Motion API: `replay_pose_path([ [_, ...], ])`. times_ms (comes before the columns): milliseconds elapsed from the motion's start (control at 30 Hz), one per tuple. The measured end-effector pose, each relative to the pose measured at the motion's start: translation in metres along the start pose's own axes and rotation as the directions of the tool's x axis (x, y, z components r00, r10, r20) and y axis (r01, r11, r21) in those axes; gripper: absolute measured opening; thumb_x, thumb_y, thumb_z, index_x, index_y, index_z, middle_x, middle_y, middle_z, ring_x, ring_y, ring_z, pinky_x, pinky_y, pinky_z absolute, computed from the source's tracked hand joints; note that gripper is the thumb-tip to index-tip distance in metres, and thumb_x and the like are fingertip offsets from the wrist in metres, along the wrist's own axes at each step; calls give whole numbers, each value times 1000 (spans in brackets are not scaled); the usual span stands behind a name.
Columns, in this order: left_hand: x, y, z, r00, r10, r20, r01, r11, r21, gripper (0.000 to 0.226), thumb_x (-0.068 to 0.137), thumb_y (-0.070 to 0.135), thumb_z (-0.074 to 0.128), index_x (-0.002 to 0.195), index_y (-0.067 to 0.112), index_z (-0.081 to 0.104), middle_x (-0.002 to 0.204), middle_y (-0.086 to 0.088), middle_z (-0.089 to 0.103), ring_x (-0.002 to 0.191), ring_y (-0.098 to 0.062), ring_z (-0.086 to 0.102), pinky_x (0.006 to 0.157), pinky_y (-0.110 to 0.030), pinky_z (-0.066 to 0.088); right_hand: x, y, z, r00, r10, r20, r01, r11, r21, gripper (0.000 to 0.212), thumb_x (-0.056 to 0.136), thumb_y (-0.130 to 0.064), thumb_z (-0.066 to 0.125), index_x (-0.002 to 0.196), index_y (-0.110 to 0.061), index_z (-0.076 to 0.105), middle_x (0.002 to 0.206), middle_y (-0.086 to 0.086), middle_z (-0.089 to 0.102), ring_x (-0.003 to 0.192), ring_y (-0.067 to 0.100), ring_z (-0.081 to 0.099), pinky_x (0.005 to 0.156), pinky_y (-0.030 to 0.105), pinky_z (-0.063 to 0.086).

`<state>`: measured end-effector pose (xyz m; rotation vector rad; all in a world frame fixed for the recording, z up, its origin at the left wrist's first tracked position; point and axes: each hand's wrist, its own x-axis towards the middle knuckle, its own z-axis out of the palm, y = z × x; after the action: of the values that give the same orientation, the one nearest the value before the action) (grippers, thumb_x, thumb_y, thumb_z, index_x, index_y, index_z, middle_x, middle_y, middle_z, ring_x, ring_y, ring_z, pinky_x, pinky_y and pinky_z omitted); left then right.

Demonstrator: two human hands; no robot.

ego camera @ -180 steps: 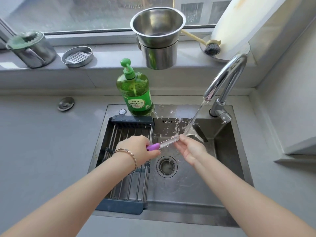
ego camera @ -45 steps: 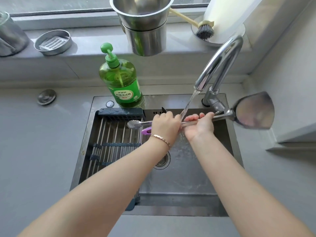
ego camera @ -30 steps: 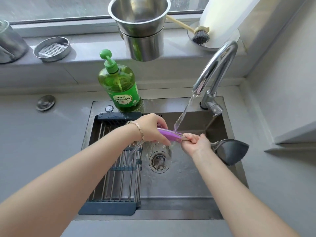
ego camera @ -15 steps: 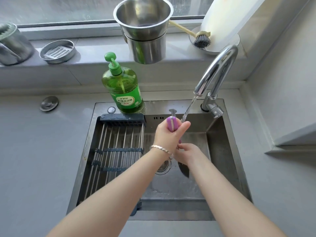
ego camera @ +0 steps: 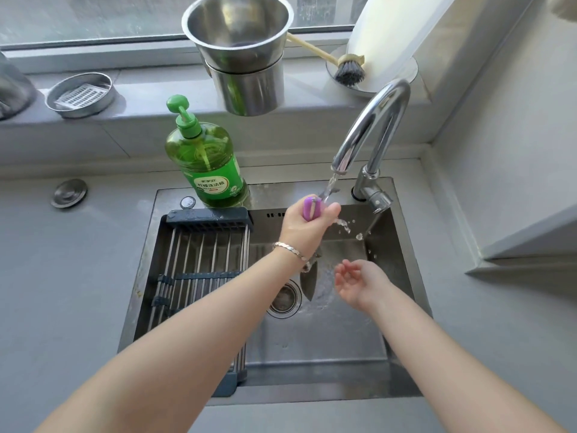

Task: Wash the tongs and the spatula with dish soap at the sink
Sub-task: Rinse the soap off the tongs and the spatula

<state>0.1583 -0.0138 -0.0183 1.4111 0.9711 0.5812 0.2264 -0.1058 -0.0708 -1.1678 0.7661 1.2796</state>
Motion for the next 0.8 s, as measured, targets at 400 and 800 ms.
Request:
replay_pose_path([
  [400,-10,0,-46,995,65,73,-62,997,-45,20,81,-8,62,83,12,66,75,-3,67,66,0,66,64,-15,54,15,-9,-12,987,-151,-62,136,969,-204,24,95,-5,38,75,-7,51,71,6,49,62,15,49,52,18,44],
  [800,-15,-2,-4,973,82,214,-112,985,133,17,81,2,66,95,10,71,91,-7,72,85,-12,68,78,-21,55,22,-56,-10,712,-669,214,561,359,-746,25,91,-5,42,101,-25,53,98,-4,49,97,15,45,83,22,41],
])
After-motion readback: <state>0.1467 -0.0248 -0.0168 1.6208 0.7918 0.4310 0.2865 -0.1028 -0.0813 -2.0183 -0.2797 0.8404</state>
